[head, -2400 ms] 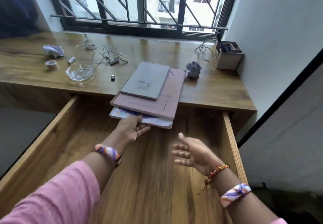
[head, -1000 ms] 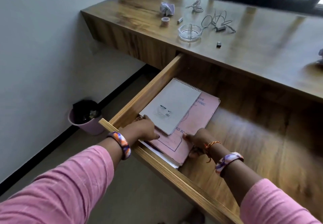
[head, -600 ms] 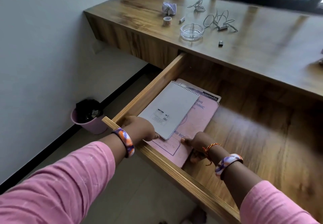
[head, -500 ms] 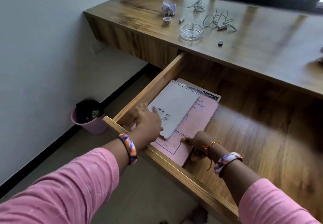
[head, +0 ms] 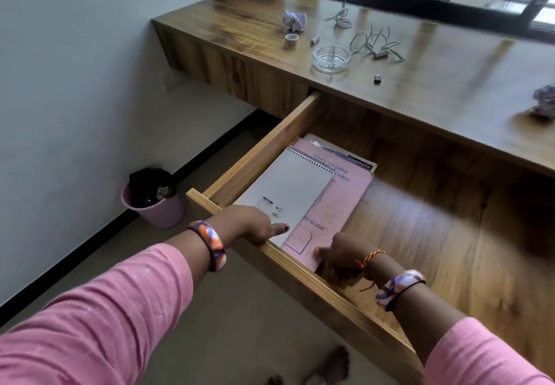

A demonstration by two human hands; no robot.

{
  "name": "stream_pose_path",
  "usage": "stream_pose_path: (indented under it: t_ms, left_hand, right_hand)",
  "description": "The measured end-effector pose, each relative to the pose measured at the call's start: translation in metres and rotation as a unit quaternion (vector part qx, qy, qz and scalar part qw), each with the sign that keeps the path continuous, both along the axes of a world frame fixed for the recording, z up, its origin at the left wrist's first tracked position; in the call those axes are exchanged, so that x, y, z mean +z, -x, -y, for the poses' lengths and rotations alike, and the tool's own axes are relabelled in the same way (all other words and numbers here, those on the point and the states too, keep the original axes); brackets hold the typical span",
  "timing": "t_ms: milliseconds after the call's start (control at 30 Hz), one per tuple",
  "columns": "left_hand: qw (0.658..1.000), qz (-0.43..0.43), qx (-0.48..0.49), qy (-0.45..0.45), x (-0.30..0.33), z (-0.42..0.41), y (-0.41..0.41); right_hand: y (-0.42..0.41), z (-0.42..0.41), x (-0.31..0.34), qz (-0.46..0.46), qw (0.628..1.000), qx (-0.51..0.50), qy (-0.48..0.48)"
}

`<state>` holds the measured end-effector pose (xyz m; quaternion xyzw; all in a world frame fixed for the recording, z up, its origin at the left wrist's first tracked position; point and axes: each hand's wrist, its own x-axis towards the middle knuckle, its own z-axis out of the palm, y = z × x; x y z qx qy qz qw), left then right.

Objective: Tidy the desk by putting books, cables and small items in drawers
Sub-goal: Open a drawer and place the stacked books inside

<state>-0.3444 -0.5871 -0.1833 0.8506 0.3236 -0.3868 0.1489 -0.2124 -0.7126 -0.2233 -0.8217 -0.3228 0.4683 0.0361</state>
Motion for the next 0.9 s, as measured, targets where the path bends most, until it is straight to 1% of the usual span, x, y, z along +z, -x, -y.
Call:
stream_pose_path:
  t_ms: [67, 100, 200, 267, 333, 400, 467, 567, 633, 800, 900]
  left_hand:
    - [1.0, 0.029, -0.012, 0.003, 0.011, 0.005, -0.001]
    - [0.998, 0.045, -0.029, 0.024, 0.015, 0.01, -0.001]
    - [0.981, 0.098, -0.088, 0.144, 0.031, 0.038, -0.003]
    - [0.962, 0.131, -0.16, 0.177, 0.034, 0.062, -0.014]
    - [0.941, 0.143, -0.241, 0.187, 0.033, 0.075, -0.03]
    - [0.927, 0.128, -0.298, 0.191, 0.034, 0.079, -0.043]
    - [0.917, 0.107, -0.328, 0.202, 0.033, 0.077, -0.051]
    - [0.907, 0.098, -0.357, 0.2, 0.032, 0.075, -0.059]
    - [0.904, 0.1, -0.369, 0.191, 0.033, 0.073, -0.068]
    - [0.9, 0.121, -0.391, 0.15, 0.037, 0.067, -0.094]
    - [0.899, 0.153, -0.395, 0.114, 0.037, 0.06, -0.111]
  right_hand:
    - [0.004, 0.014, 0.018, -0.083, 0.995, 0.041, 0.036]
    - [0.005, 0.022, 0.028, -0.108, 0.991, 0.067, 0.05]
    - [0.005, 0.042, 0.055, -0.138, 0.981, 0.106, 0.08]
    - [0.003, 0.056, 0.065, -0.147, 0.977, 0.113, 0.104]
    - [0.003, 0.07, 0.069, -0.123, 0.971, 0.16, 0.13]
    - [0.004, 0.084, 0.068, -0.082, 0.968, 0.194, 0.136]
    - [0.006, 0.091, 0.065, -0.065, 0.973, 0.186, 0.124]
    - [0.008, 0.089, 0.064, -0.015, 0.966, 0.247, 0.081]
    - [0.005, 0.087, 0.064, 0.02, 0.961, 0.267, 0.065]
    - [-0.019, 0.082, 0.058, 0.081, 0.968, 0.235, 0.036]
    - [-0.037, 0.077, 0.054, 0.129, 0.971, 0.2, 0.011]
